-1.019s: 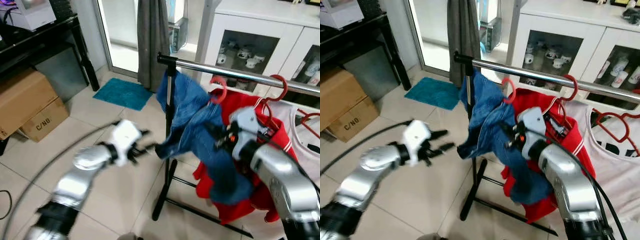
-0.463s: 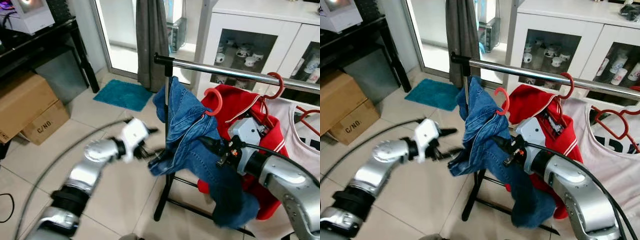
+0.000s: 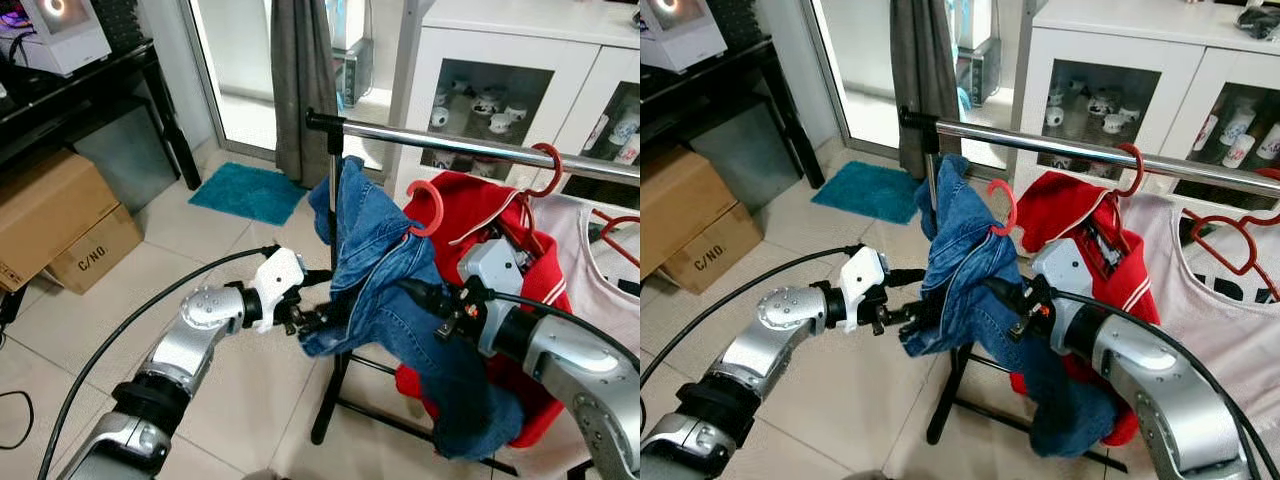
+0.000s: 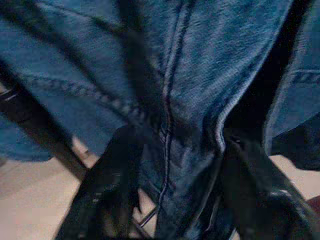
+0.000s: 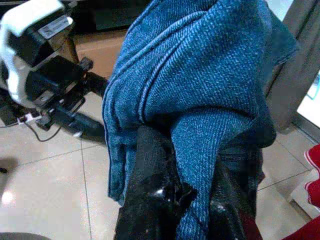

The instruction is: Hang hanger

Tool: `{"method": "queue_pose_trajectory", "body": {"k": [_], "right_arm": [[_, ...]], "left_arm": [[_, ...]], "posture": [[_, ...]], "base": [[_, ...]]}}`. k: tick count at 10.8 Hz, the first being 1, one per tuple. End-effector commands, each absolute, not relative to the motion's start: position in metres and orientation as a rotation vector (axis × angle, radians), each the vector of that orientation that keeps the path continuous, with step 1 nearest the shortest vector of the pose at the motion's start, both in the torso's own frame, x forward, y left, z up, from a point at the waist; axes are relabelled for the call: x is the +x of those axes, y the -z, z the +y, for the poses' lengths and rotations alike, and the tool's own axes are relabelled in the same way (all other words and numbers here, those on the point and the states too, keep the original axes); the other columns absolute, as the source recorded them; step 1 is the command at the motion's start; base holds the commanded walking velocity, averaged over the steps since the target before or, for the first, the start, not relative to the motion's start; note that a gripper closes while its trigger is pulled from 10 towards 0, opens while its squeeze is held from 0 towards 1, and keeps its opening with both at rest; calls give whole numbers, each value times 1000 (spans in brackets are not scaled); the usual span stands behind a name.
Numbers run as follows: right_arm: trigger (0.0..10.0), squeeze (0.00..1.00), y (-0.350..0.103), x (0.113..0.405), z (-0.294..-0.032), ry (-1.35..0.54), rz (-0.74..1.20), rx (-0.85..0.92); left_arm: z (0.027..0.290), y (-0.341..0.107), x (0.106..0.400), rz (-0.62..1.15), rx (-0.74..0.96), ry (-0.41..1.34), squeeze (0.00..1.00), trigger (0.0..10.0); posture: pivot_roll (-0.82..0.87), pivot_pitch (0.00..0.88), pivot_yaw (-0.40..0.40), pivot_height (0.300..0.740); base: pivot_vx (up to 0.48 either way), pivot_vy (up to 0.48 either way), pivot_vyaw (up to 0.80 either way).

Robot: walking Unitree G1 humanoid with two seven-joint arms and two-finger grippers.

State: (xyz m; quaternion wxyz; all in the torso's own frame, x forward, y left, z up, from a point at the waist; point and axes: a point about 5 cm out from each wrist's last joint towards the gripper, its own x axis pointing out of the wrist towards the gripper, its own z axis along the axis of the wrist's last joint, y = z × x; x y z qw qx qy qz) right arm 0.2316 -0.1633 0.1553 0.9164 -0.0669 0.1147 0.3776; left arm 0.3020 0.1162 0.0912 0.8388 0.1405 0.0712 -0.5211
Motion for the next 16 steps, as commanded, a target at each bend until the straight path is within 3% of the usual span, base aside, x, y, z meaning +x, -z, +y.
{"method": "queue_pose_trajectory", "body": {"k": [1, 5, 9, 13, 16], "right_arm": [[0, 0, -164, 226, -156, -845, 205, -141], [0, 0, -163, 221, -159, -857, 230, -159], [0, 0, -151, 214, -171, -878, 323, -276], [0, 0, -141, 203, -173, -1162, 432, -390], [0, 0, -154, 205, -171, -1295, 355, -216]], "left_arm": [[120, -100, 308, 108, 317, 1066, 0, 0], [111, -96, 307, 70, 276, 1045, 0, 0], [128, -99, 324, 54, 315, 786, 0, 0], [198, -121, 329, 77, 600, 581, 0, 0], [259, -134, 322, 180, 588, 484, 0, 0]], "posture": [[-78, 0, 74, 740], [-96, 0, 71, 740], [-124, 0, 63, 740], [-75, 0, 0, 740], [-30, 0, -25, 740]], "base": [[0, 0, 0], [0, 0, 0], [0, 0, 0], [0, 0, 0], [0, 0, 0]]}}
